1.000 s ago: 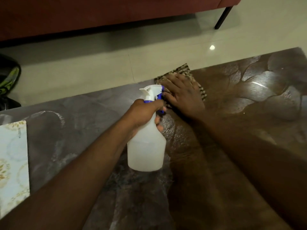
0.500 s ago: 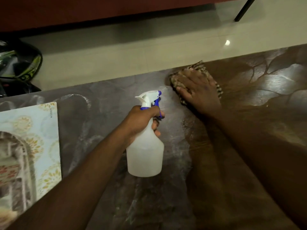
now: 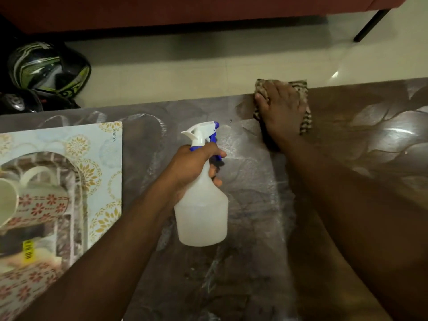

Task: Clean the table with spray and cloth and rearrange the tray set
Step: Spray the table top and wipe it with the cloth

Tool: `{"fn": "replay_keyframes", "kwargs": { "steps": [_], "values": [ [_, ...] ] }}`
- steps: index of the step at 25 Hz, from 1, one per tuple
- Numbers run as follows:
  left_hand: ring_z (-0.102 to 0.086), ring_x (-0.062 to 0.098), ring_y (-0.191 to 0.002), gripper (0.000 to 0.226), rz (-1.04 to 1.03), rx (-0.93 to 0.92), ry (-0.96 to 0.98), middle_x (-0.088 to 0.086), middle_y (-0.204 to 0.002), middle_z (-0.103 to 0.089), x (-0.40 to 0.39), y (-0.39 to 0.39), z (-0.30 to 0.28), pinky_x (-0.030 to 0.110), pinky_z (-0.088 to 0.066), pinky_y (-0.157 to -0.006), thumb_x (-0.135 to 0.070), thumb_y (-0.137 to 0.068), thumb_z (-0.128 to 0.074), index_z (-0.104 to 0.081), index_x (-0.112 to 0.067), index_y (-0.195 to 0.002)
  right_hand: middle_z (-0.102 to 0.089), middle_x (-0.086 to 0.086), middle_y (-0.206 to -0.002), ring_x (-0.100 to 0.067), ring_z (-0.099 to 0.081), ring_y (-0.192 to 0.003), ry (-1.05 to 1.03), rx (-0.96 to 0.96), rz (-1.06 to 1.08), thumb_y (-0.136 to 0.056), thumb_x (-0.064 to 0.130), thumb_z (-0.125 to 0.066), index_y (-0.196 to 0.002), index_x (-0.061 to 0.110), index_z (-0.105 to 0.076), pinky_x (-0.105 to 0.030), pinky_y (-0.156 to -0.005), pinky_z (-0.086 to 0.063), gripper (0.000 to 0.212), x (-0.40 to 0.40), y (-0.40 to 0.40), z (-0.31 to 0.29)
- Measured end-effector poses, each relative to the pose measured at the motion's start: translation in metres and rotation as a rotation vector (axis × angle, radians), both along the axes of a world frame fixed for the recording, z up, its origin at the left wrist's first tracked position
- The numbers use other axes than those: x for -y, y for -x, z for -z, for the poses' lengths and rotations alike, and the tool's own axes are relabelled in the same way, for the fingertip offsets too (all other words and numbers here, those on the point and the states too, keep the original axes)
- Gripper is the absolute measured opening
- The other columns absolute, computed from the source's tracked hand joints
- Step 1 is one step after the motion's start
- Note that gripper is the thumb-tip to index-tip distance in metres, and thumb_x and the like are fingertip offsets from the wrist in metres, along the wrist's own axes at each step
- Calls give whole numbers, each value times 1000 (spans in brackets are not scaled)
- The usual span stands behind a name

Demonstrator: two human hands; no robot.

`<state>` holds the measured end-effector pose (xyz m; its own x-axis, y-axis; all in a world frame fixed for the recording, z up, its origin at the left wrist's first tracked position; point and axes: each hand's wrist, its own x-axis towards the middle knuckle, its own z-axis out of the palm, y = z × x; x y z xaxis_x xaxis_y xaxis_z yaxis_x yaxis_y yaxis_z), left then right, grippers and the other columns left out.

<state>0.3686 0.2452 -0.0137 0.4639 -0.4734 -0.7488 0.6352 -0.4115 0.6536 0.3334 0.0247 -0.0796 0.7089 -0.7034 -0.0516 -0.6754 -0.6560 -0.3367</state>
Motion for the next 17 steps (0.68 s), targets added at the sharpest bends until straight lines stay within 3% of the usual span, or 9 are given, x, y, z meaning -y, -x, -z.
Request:
{"fn": "replay_keyframes", "kwargs": {
  "steps": [2,5,6,9,10,14,15,17],
  "values": [
    [-48,25,-44,27,-13,0,-13,8,-46,-47,-8,5,3,30,-50,-52,-16,-88,-60,-70,5,-103,-32,2,-152,-19,-21,-141,-2,11,-250,-99,45,-35,-142,31,-37,-49,-111,-11,46,-42,-6,3],
    [-47,26,-46,29,-4,-41,-4,9,-46,-45,-16,12,1,30,-49,-50,-15,-89,-59,-69,6,-106,-38,2,-149,-18,-27,-139,105,-8,-579,-97,49,-30,-140,31,-40,-51,-109,-20,48,-55,62,14],
    [-48,26,-46,29,14,-54,3,8,-46,-46,-18,12,-1,29,-50,-50,-16,-90,-59,-70,6,-106,-38,2,-149,-19,-28,-139,121,-22,-543,-96,51,-28,-141,31,-40,-52,-110,-20,50,-41,71,13],
    [-51,25,-43,28,53,-50,20,6,-44,-48,-19,15,-3,27,-49,-51,-16,-89,-59,-70,4,-106,-33,3,-151,-19,-23,-141,45,-45,-96,-97,49,-33,-142,31,-38,-51,-111,-14,48,-36,46,8],
    [-52,25,-43,28,57,-47,25,6,-44,-48,-18,15,-2,27,-48,-52,-16,-89,-60,-70,4,-106,-34,3,-151,-19,-22,-141,43,-39,-92,-97,47,-36,-141,30,-39,-51,-111,-14,47,-51,37,5],
    [-54,27,-43,33,73,-38,27,8,-46,-48,-28,20,-2,29,-49,-55,-17,-86,-62,-68,4,-110,-48,3,-142,-20,-38,-134,177,54,-615,-96,52,-30,-134,29,-50,-51,-104,-31,49,-71,106,18],
    [-55,26,-44,32,85,-49,29,8,-47,-49,-31,20,-4,30,-49,-56,-17,-86,-62,-69,3,-109,-49,2,-141,-21,-40,-133,187,41,-568,-96,56,-26,-133,28,-51,-52,-104,-31,53,-50,121,17],
    [-55,26,-45,30,92,-38,34,7,-47,-50,-37,20,-5,30,-50,-56,-19,-86,-62,-70,1,-107,-45,2,-144,-22,-37,-135,116,28,-186,-92,61,-24,-134,30,-50,-53,-108,-25,58,-26,111,14]
  ]
}}
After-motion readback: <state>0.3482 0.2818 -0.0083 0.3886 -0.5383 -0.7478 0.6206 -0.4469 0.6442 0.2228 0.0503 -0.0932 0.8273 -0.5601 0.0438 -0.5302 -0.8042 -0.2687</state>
